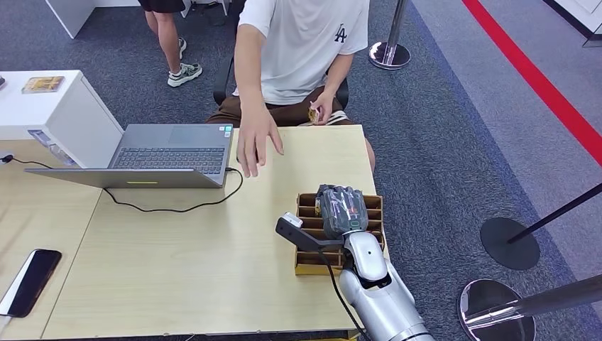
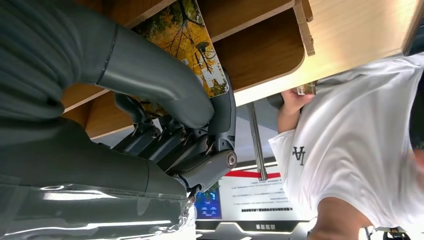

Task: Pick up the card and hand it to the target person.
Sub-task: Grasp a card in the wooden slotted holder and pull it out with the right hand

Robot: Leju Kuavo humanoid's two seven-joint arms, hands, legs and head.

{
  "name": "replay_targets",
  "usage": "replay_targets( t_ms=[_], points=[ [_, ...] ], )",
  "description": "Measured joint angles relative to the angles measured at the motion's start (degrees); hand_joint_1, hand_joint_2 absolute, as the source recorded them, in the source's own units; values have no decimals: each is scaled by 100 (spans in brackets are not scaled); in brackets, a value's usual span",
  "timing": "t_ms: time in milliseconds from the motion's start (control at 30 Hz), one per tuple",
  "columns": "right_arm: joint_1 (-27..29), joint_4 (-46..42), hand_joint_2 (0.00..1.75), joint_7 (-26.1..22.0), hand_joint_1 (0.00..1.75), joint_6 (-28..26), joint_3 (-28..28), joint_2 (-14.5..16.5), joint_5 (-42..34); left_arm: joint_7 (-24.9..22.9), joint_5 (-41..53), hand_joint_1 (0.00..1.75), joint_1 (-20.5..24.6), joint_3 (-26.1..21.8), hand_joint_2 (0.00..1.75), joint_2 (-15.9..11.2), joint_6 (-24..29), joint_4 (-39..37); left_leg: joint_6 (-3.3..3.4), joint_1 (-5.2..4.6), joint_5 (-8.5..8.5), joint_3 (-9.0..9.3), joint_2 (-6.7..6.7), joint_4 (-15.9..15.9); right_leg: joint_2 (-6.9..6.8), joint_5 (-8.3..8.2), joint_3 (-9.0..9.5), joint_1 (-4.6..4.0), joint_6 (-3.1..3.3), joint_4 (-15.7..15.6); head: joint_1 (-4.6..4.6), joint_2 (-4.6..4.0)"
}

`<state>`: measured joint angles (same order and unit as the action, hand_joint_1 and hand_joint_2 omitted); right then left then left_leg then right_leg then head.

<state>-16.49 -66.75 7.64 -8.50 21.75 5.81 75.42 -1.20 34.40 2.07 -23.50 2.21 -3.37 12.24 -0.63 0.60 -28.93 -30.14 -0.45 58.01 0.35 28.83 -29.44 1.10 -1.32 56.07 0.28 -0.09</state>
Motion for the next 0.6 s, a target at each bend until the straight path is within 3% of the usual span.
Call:
replay_targets(
  t_ms=[100,267,600],
  points=[
    [0,0,175,0,136,-1,0,0,-4,-4,1,0,0,0,0,0,11,0,0,0,0,0,0,0,0,0,0,0,0,0,-1,0],
    [3,0,175,0,92,2,0,0,-9,-14,13,0,0,-1,0,0,20,0,0,0,0,0,0,0,0,0,0,0,0,0,-1,0],
    [4,-1,175,-2,68,21,0,2,-16,-16,53,0,0,-8,0,0,20,0,0,0,0,2,0,0,1,0,0,0,0,0,-1,0]
  ],
)
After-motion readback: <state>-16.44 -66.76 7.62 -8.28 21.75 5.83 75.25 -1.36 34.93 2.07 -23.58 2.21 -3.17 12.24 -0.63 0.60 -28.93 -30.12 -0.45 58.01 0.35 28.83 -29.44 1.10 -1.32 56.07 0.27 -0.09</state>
